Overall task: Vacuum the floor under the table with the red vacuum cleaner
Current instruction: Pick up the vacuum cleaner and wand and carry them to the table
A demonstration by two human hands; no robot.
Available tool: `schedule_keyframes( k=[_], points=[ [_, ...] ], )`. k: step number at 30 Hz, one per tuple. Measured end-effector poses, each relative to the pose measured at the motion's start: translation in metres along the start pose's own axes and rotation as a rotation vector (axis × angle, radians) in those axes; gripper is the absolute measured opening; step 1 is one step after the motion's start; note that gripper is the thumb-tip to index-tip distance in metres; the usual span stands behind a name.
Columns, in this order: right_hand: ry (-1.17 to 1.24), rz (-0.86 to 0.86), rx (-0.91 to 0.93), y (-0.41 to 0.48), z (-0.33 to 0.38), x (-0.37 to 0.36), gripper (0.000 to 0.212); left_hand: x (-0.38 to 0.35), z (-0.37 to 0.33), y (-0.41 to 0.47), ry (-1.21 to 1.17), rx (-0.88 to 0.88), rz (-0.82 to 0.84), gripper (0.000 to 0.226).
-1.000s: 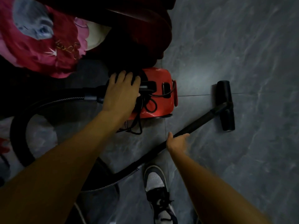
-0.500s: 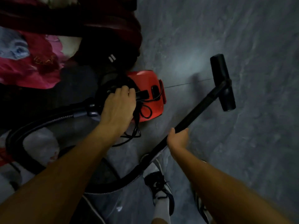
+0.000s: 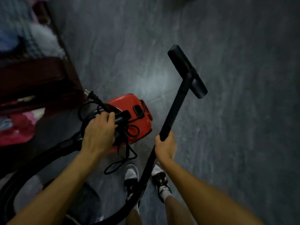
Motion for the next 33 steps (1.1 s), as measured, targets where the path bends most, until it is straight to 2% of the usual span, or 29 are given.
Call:
schedule_keyframes(
  k=[11, 15, 18, 24, 29, 33],
  points=[
    [0.259, -0.402, -0.13, -0.121, 0.055, 0.297, 0.034, 0.259, -0.179, -0.036, 0.098, -0.394, -0.196, 0.037],
    [0.391, -0.541, -0.197, -0.185, 0.032, 0.376, 0.033, 0.322, -0.258, -0.072, 0.166, -0.627, -0.252, 0.026],
    [0.487, -0.612, -0.25, -0.239, -0.006, 0.42, 0.034, 0.355, -0.317, -0.105, 0.241, -0.784, -0.267, 0.027],
    [0.749, -0.832, -0.397, -0.33, -0.107, 0.483, 0.03, 0.361, -0.433, -0.187, 0.344, -1.051, -0.233, 0.028],
    [0.936, -0.957, -0.566, -0.399, -0.224, 0.502, 0.029, 0.311, -0.54, -0.28, 0.394, -1.291, -0.156, 0.036],
    [1.052, -1.025, -0.693, -0.448, -0.319, 0.507, 0.027, 0.266, -0.62, -0.363, 0.398, -1.463, -0.115, 0.034]
  ],
)
Point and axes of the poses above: each hand's wrist, its own y-axis towards the middle knuckle, its own x-axis out of the back of the hand, z = x × y, the point moved 4 cm from there along y, towards the middle knuckle, and after that the axes turned 5 degrees about z, right-handed, at the moved point
